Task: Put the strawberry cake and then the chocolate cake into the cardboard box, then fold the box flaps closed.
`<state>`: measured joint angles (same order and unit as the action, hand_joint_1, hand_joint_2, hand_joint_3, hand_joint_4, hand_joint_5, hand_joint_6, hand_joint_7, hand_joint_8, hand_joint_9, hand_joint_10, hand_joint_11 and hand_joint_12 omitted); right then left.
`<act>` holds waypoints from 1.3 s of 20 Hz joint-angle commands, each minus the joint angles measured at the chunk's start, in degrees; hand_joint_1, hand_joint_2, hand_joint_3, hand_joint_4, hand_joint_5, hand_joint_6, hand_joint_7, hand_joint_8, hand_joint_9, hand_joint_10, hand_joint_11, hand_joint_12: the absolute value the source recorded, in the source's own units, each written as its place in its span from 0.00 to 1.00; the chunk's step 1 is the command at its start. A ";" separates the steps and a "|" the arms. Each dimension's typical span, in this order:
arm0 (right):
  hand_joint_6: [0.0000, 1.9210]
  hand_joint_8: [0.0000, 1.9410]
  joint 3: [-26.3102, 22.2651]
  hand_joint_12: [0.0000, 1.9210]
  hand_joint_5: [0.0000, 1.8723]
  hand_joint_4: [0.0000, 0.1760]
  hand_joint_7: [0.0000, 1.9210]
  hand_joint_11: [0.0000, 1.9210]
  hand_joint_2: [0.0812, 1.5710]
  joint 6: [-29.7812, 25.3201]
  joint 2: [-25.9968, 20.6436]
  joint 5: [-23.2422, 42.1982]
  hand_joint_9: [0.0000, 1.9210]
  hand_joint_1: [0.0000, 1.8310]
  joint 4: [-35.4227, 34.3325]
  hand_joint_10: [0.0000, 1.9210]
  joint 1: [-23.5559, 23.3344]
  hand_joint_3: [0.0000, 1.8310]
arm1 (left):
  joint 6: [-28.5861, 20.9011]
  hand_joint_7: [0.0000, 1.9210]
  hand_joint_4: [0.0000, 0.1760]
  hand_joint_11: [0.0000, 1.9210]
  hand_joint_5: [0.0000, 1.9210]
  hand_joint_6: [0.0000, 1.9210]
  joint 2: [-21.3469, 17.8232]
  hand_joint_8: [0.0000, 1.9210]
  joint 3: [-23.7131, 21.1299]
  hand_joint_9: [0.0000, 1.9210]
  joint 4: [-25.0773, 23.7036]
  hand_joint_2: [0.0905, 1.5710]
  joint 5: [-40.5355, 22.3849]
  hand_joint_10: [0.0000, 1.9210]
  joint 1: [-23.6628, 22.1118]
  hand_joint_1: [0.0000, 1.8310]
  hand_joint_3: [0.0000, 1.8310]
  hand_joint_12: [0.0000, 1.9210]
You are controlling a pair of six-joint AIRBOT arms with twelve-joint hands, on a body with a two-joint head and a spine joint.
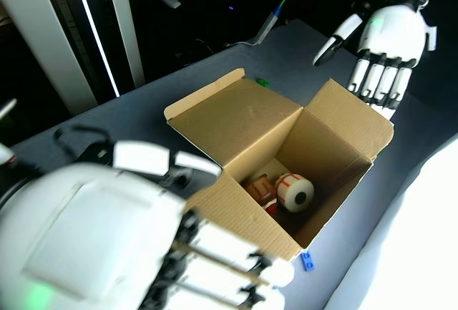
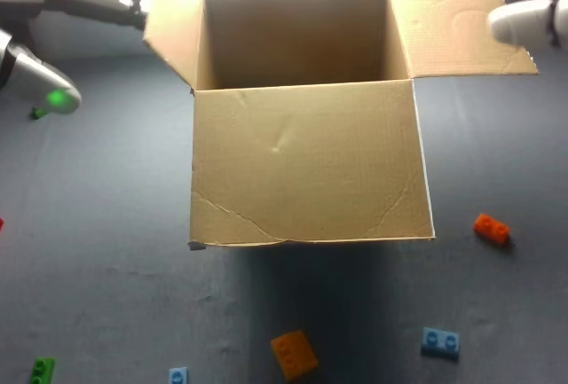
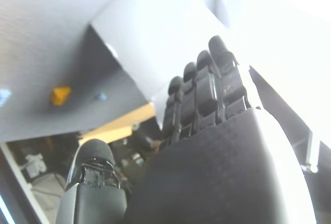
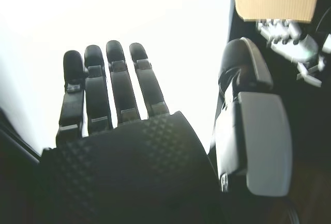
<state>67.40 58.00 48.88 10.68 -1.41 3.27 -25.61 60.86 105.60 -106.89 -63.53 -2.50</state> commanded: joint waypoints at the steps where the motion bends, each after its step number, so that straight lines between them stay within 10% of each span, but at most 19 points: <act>1: 0.00 0.00 0.16 0.27 0.08 0.00 0.09 0.00 0.74 0.10 -1.11 7.31 0.10 0.00 -0.35 0.00 0.22 0.01 | -0.29 0.08 0.04 0.00 0.07 0.00 -0.35 0.00 -0.06 0.08 4.88 0.72 0.52 0.00 -0.96 0.00 0.00 0.32; 15: 0.00 0.00 -1.33 0.28 0.08 0.00 0.11 0.00 0.75 0.10 -4.05 15.99 0.12 0.00 -3.64 0.00 20.29 0.00 | -0.33 0.09 0.06 0.00 0.06 0.00 -0.68 0.00 -10.44 0.09 2.70 0.73 6.94 0.00 1.22 0.00 0.00 0.35; 26: 0.00 0.00 -5.41 0.31 0.08 0.00 0.11 0.00 0.75 3.73 -1.24 16.22 0.11 0.00 -2.80 0.00 16.90 0.00 | 1.95 0.09 0.05 0.00 0.06 0.00 0.31 0.00 -12.99 0.09 2.49 0.73 10.04 0.00 6.33 0.00 0.00 0.37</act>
<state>61.60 61.63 48.38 20.16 -3.64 20.34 -23.55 61.63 92.38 -106.89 -53.89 3.95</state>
